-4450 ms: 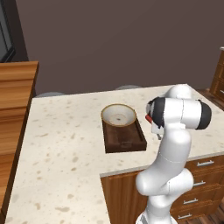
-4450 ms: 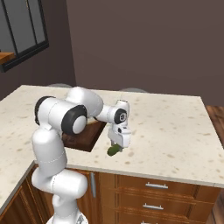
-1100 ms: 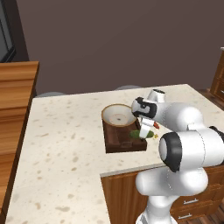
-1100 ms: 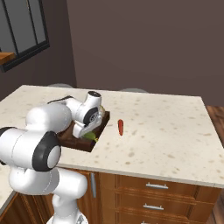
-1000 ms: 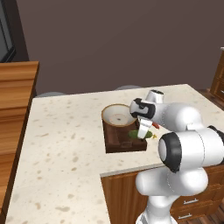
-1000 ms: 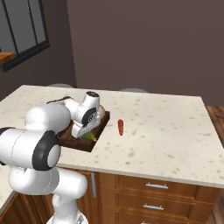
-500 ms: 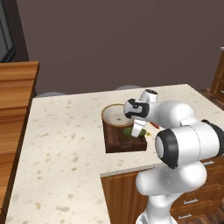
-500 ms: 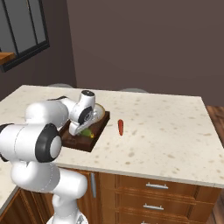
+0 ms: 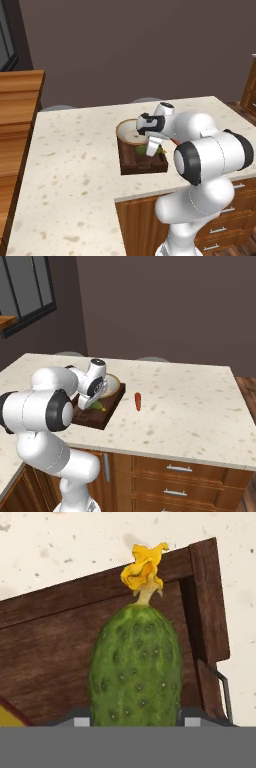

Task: Place the two vegetables and bowl onto the tray for setting up a vegetable dip station.

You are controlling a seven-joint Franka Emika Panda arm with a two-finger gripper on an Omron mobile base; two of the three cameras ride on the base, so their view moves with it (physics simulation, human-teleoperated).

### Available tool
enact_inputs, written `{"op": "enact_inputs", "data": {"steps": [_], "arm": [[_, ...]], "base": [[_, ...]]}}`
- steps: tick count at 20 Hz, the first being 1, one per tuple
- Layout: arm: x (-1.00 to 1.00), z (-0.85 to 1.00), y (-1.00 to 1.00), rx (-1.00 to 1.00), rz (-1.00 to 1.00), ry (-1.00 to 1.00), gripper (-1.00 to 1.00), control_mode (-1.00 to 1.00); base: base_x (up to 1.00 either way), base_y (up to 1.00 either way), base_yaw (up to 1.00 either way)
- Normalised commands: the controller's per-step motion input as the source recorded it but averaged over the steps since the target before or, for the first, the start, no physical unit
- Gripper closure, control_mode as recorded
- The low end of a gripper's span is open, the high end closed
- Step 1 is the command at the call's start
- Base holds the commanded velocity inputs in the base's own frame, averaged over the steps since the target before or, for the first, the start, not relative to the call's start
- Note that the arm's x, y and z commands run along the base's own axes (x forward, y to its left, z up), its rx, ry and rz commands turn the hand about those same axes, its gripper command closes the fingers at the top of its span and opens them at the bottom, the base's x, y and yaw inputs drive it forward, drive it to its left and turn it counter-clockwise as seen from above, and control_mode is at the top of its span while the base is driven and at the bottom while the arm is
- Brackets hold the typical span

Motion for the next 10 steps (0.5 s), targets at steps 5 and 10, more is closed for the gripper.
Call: {"op": "enact_inputs", "data": {"steps": [5,10], "arm": [[0.22,-0.02,0.06,0.00,0.18,-0.04,1.00,-1.00],[0.20,-0.03,0.03,0.00,0.07,-0.03,1.00,-1.00]], "base": [[0.00,0.00,0.00],[0.00,0.00,0.00]]}}
